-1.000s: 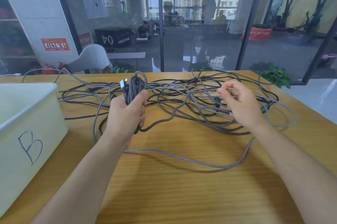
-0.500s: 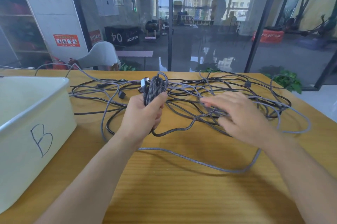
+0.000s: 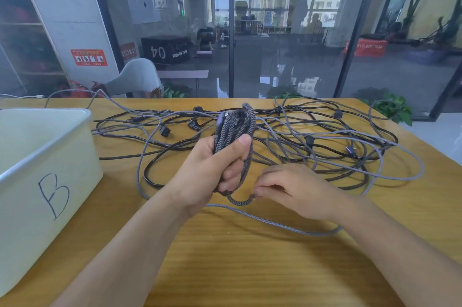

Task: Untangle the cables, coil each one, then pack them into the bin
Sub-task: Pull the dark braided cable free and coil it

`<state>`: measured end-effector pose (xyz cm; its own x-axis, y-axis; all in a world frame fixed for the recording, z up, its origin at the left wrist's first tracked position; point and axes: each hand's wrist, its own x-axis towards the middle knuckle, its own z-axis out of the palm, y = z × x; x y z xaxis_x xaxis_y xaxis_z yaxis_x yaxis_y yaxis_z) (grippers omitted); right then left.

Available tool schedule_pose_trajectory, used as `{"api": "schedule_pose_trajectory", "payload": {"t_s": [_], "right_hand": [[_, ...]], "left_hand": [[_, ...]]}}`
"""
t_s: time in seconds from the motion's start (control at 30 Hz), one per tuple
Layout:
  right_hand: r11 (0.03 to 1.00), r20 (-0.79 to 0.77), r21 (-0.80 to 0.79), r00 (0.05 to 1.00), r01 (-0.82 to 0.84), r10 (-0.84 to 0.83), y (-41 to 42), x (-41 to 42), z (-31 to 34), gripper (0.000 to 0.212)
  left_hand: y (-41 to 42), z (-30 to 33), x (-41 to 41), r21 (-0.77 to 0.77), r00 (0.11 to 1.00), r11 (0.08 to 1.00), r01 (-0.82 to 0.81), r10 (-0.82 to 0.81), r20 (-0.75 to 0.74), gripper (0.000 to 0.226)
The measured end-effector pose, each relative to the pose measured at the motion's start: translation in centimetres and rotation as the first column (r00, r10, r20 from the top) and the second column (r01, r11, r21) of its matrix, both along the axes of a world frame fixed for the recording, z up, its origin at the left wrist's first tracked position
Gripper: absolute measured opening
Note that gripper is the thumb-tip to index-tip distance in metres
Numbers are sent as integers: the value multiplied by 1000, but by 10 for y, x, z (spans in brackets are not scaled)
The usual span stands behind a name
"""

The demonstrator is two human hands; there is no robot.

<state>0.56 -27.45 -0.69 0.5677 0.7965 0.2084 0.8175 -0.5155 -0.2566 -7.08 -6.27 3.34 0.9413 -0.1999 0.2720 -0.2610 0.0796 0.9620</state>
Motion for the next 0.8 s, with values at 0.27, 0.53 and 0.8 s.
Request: {"api": "schedule_pose_trajectory", "payload": {"t_s": [0.27,0.53,0.8], "right_hand": [[972,-75,66,973,225,-220,-17,15,5,76],[967,-450,21,866,255,-219,-17,12,14,63],[915,-202,12,897,404,-393,-5,10,11,78]], "left_hand": [[7,7,-2,-170,981,971,171,-183,-60,31],[8,17,-6,-374,990,920,121,-139,-21,34],[-1,9,-9,-324,915,868,375,-403,-19,32]]}}
